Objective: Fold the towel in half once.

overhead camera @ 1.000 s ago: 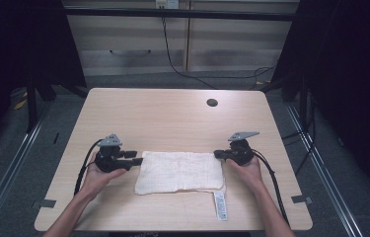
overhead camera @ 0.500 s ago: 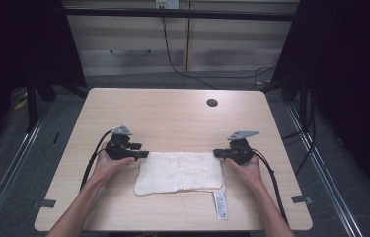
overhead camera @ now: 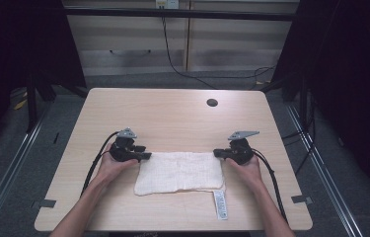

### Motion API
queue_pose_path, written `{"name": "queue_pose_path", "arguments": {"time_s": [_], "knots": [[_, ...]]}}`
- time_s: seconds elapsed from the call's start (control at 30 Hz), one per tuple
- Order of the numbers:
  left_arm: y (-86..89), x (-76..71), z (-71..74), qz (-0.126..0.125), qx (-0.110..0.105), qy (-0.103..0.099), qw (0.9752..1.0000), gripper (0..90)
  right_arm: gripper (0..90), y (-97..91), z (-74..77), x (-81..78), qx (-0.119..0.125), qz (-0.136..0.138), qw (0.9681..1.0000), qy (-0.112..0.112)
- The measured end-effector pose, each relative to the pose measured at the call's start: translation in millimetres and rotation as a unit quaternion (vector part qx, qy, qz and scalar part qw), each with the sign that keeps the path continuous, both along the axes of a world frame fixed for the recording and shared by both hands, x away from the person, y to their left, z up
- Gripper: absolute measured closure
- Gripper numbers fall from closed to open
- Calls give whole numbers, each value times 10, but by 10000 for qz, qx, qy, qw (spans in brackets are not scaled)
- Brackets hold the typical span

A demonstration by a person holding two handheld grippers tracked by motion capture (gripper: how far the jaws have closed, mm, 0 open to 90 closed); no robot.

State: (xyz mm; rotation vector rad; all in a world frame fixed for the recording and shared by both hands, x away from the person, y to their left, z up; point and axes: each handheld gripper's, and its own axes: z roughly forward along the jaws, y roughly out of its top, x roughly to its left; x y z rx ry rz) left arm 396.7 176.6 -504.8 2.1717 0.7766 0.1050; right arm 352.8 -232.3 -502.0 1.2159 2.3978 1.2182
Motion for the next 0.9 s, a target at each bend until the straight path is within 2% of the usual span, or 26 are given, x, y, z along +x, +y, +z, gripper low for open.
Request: {"name": "queue_pose_path", "arguments": {"time_s": [0.2, 0.3, 0.37, 0.53, 0.63, 0.67, 0.7, 0.8, 0.9], "knots": [[2, -41, -13, -68, -9, -81, 9999, 645, 880, -1, 5, -1, 9, -19, 10000, -24], [-40, -100, 4, -205, 156, -158, 9995, 790, 880, 0, 1, 1, 18, -13, 10000, -11], [-47, -109, 6, -197, 156, -145, 9996, 841, 881, 1, 6, 0, 18, 13, 10000, 3], [-32, -113, 18, -151, 114, -102, 9998, 855, 881, -9, 42, -19, 61, -19, 10000, -25], [35, -155, 100, -108, -135, -80, 9998, 855, 881, -14, 88, -48, 136, -19, 9999, -89], [35, -155, 100, -108, -135, -80, 9998, 855, 881, -14, 88, -48, 136, -19, 9999, -89], [62, -180, 140, -107, -152, -109, 9998, 856, 881, 9, 124, -77, 139, 89, 9997, -171], [163, -262, 239, -105, -242, -158, 9995, 856, 881, 42, 169, -115, 185, 182, 9994, -209], [247, -302, 314, -71, -355, -180, 9992, 856, 881, 96, 207, -151, 132, 275, 9992, -253]]}}
